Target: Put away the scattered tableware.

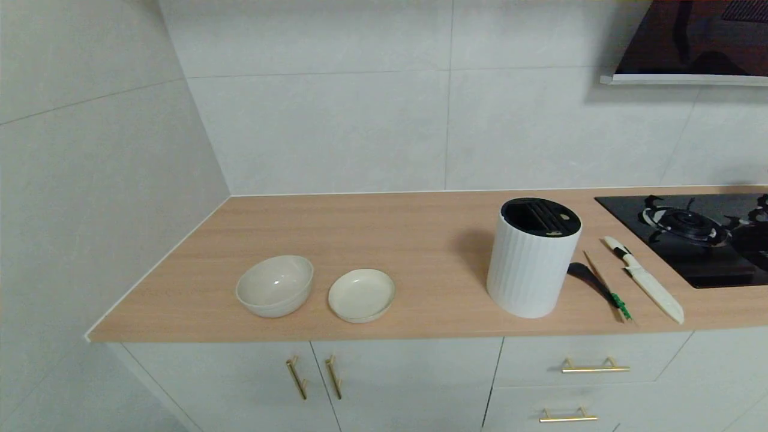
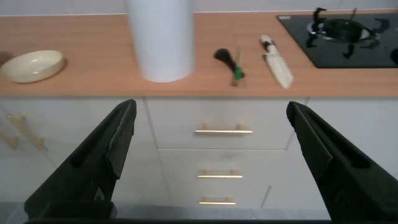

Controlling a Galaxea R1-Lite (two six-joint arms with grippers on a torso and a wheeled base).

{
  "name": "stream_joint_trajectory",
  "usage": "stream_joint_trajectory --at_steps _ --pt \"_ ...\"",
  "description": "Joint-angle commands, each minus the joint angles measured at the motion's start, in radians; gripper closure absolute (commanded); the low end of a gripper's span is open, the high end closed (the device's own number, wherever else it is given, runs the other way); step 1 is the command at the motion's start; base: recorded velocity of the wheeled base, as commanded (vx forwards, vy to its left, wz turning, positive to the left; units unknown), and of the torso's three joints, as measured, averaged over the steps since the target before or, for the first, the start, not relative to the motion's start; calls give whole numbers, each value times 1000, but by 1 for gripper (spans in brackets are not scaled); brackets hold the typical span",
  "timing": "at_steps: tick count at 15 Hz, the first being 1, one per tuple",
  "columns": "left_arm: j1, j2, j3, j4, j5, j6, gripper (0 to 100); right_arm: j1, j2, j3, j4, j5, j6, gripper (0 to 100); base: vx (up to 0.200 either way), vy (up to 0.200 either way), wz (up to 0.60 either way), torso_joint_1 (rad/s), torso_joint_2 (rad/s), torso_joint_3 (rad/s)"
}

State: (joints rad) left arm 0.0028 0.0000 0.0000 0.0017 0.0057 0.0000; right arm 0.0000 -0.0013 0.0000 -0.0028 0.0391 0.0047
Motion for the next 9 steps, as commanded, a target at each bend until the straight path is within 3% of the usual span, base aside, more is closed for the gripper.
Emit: stream_joint_trajectory --at_steps 1,9 --pt "0 0 0 0 2 0 0 -2 1 0 0 1 0 0 0 200 0 2 2 7" --pt "0 0 0 0 0 0 0 0 1 0 0 1 0 0 0 200 0 1 1 4"
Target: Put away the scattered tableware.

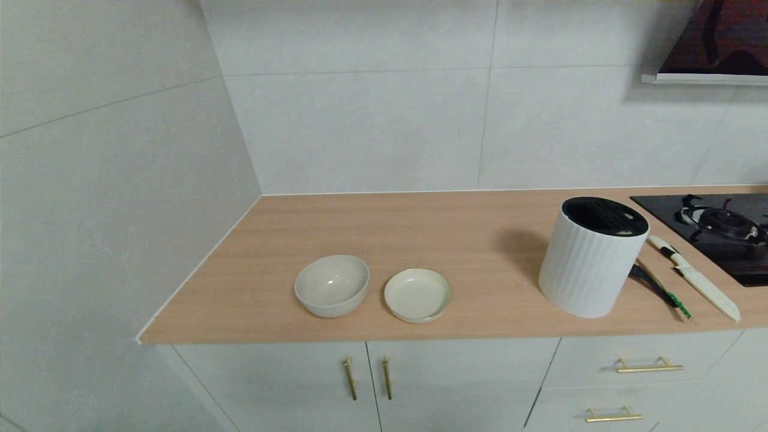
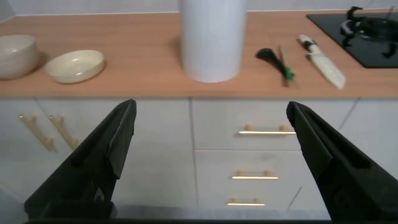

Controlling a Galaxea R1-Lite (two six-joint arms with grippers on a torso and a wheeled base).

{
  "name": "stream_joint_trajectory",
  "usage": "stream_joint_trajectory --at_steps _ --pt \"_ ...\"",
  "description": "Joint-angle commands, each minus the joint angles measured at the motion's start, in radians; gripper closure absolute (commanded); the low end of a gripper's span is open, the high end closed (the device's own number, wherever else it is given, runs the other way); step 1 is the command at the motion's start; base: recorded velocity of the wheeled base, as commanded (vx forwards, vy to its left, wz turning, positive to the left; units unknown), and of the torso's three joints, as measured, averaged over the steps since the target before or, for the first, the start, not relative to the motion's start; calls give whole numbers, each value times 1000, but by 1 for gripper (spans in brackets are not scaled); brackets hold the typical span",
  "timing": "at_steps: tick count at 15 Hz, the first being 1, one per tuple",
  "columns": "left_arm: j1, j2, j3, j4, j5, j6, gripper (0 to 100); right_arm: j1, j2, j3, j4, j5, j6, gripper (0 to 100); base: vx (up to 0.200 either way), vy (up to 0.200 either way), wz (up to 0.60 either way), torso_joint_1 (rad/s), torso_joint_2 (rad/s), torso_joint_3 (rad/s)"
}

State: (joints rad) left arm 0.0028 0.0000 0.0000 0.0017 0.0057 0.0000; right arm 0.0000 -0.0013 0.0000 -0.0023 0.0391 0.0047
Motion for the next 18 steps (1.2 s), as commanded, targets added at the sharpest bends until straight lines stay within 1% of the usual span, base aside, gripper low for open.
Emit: stream_joint_trajectory --at_steps 1,7,18 --pt "0 0 0 0 0 0 0 -2 1 0 -1 1 0 0 0 200 0 2 2 7" --pt "0 0 0 0 0 2 0 0 1 0 -1 1 0 0 0 200 0 0 3 0" --pt "0 0 0 0 0 2 0 0 1 0 -1 1 1 0 0 0 0 0 0 0"
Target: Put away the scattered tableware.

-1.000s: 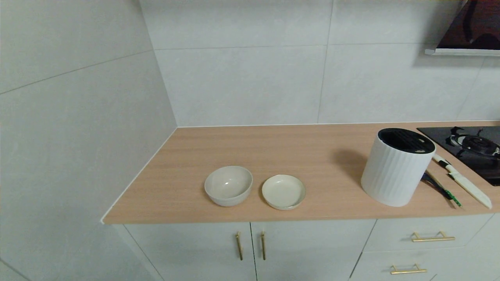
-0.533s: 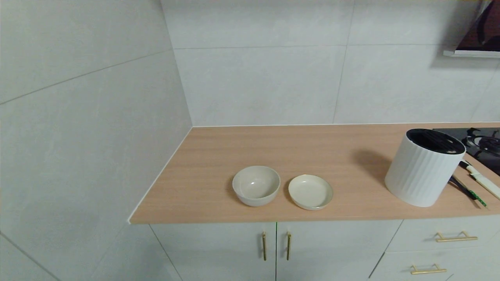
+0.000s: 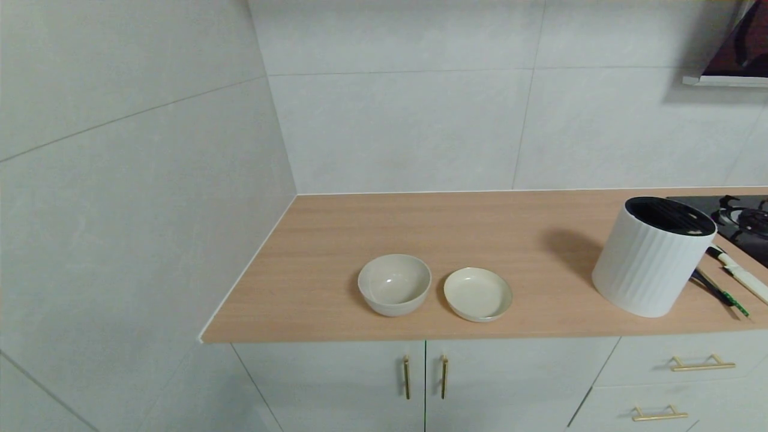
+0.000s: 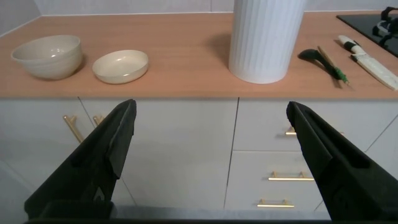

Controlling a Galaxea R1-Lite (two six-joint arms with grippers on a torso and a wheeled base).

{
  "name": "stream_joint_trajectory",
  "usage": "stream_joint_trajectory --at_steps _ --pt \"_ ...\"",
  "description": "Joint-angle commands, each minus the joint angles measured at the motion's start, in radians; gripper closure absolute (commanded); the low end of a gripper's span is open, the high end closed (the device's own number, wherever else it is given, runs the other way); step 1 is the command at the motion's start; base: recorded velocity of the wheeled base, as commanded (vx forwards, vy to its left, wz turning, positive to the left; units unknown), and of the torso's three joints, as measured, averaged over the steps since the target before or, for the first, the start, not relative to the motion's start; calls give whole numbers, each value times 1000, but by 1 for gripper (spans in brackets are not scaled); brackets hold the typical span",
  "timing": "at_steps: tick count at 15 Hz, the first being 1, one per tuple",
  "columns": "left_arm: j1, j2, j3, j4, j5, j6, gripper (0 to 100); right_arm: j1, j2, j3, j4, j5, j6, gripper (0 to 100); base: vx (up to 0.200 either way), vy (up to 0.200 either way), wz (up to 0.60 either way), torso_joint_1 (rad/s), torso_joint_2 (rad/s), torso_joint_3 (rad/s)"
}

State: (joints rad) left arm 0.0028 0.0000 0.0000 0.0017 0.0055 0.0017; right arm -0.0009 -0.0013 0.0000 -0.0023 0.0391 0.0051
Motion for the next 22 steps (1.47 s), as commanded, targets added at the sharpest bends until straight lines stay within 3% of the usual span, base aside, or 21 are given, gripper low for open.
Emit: stream_joint_trajectory --at_steps 1,10,22 --pt "0 0 0 0 1 0 0 -1 1 0 -1 1 -1 0 0 0 0 0 0 0" --pt "0 0 0 0 1 0 0 1 1 0 1 1 1 0 0 0 0 -12 30 15" --pt "0 0 0 0 1 0 0 -1 1 0 -1 2 -1 0 0 0 0 -226 502 271"
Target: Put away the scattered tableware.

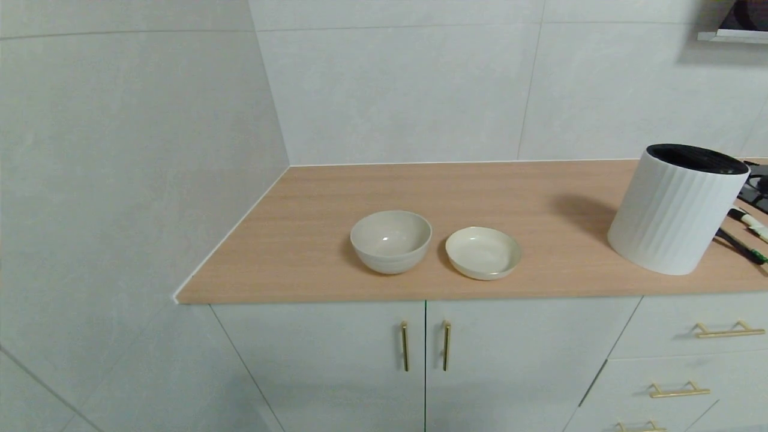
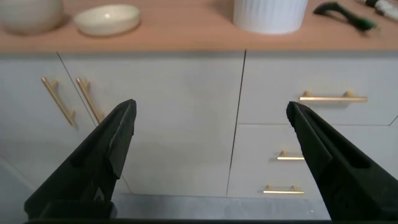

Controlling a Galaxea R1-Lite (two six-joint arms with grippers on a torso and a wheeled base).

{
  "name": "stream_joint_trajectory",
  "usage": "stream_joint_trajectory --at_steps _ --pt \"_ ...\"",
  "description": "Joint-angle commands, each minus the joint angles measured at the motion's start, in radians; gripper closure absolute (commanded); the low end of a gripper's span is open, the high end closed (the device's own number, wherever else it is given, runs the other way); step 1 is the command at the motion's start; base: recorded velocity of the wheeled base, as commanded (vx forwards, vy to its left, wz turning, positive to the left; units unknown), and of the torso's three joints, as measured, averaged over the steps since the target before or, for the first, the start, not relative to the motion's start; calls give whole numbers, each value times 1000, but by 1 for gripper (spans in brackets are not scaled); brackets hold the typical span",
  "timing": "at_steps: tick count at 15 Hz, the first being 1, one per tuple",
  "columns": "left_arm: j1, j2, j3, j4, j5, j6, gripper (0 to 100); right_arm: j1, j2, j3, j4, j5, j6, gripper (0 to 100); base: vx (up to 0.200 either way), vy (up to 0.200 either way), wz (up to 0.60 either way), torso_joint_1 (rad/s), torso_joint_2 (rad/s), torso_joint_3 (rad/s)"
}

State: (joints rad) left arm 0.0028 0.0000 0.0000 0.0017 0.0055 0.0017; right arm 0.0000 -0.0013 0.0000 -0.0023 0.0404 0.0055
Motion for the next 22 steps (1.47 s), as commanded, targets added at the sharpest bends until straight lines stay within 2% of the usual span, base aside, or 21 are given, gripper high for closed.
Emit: stream_joint_trajectory --at_steps 1,13,22 --pt "0 0 0 0 1 0 0 0 1 0 -1 -1 1 0 0 0 0 -217 520 290" --pt "0 0 0 0 1 0 0 0 1 0 -1 -1 1 0 0 0 0 -194 490 295" --pt "0 0 0 0 1 0 0 0 1 0 -1 -1 -1 0 0 0 0 -115 408 293"
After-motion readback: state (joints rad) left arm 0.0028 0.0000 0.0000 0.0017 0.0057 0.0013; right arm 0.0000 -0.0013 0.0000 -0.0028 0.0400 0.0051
